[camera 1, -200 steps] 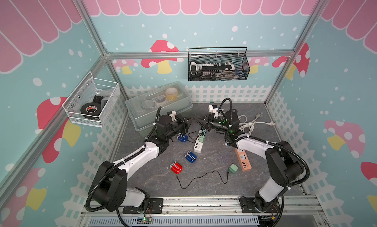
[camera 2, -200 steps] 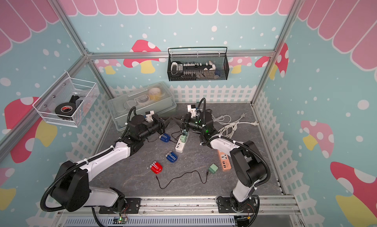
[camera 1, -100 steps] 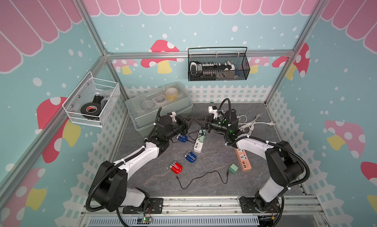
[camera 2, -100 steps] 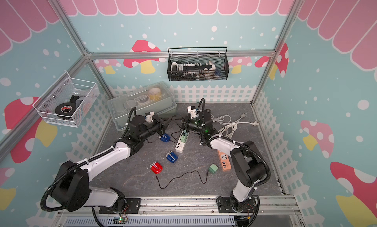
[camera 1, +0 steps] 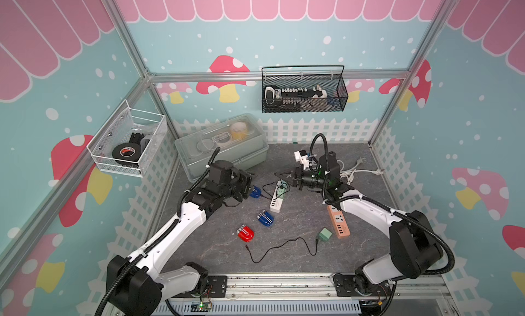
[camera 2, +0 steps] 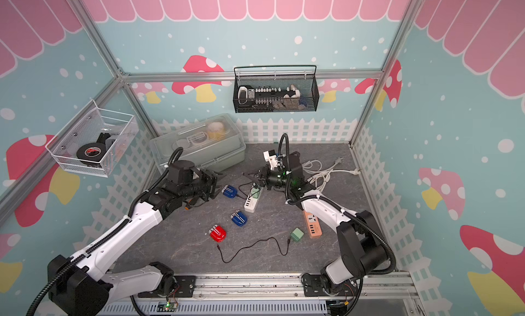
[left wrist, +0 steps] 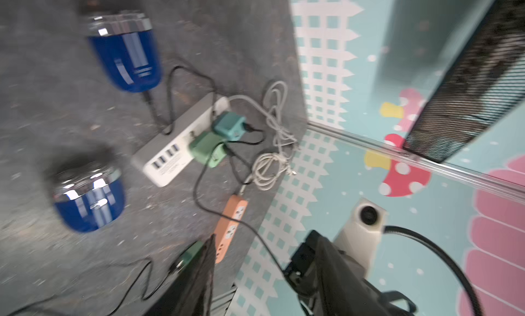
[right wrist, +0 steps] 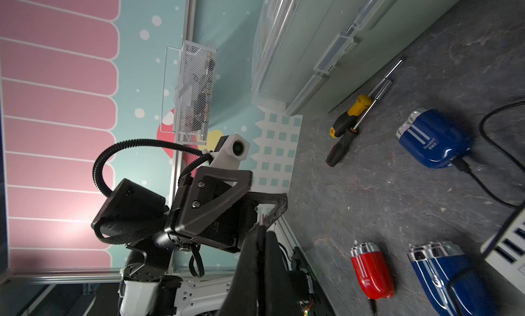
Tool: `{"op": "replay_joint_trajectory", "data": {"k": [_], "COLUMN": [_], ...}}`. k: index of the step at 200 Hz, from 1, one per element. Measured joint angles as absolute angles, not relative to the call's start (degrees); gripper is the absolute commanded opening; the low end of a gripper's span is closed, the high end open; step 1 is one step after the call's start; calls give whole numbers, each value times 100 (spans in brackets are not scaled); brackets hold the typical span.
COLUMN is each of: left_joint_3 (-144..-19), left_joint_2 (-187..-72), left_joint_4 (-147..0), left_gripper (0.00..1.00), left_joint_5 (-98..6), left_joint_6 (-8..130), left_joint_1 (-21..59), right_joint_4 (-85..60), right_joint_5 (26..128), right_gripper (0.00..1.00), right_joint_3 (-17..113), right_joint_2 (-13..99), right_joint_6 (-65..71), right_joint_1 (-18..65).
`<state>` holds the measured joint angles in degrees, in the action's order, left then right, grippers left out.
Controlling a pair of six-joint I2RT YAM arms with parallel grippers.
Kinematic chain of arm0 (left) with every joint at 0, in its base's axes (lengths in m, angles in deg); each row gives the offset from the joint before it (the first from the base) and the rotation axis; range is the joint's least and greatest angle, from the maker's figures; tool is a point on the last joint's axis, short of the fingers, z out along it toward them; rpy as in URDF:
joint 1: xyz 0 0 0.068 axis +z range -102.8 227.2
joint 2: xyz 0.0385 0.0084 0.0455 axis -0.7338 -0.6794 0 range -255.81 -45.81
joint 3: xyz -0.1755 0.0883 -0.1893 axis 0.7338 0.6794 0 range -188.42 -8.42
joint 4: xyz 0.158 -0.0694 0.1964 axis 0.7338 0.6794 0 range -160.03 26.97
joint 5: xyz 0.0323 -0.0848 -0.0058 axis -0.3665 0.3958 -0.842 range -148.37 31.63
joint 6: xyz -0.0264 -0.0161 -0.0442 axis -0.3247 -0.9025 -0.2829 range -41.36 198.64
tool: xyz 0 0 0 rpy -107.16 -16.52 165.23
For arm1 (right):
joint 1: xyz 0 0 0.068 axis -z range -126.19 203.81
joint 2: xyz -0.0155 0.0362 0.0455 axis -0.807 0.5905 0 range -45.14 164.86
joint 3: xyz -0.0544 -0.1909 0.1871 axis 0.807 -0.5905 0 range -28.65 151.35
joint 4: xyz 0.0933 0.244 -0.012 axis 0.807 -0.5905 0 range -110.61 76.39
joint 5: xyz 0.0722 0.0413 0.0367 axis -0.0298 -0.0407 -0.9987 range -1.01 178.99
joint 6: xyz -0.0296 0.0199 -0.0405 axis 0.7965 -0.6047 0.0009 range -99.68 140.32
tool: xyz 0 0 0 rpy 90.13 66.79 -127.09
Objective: Charge the electric shaver
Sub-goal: Pick up the charging cable from the center of the board, then pick up the electric shaver from the center of the board.
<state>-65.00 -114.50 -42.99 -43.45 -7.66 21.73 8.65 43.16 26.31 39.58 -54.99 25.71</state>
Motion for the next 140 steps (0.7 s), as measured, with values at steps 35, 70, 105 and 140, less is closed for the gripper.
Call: {"op": "replay_joint_trajectory", "data": {"k": [35,70,105,140], "left_joint_3": [-6054,-6360,-7344,-7757], "left_joint_2": [-11548,-12632,-14178,-14787], "left_joint_4": [-3245,-3035,-2659,-2397], "left_gripper": [64,68,71,72], "left_joint_5": [-4673,-4791,-4791,-4887], "left_joint_6": [-1304,-1387,-1042,-681], "left_joint_1": [1443,1159,995,842], "right_joint_4": [-138,-719,-951,-984], "right_joint_5": [4085,3995,3986,3960], "right_gripper": [0,0,0,0], "right_joint_3": [2342,2244,2203,2152], "right_joint_2": [3567,3504,3366,3121], "right_joint_6": [-4511,-3999,-3792,-3722], "right_joint_1": [2569,2571,2580,2683]}}
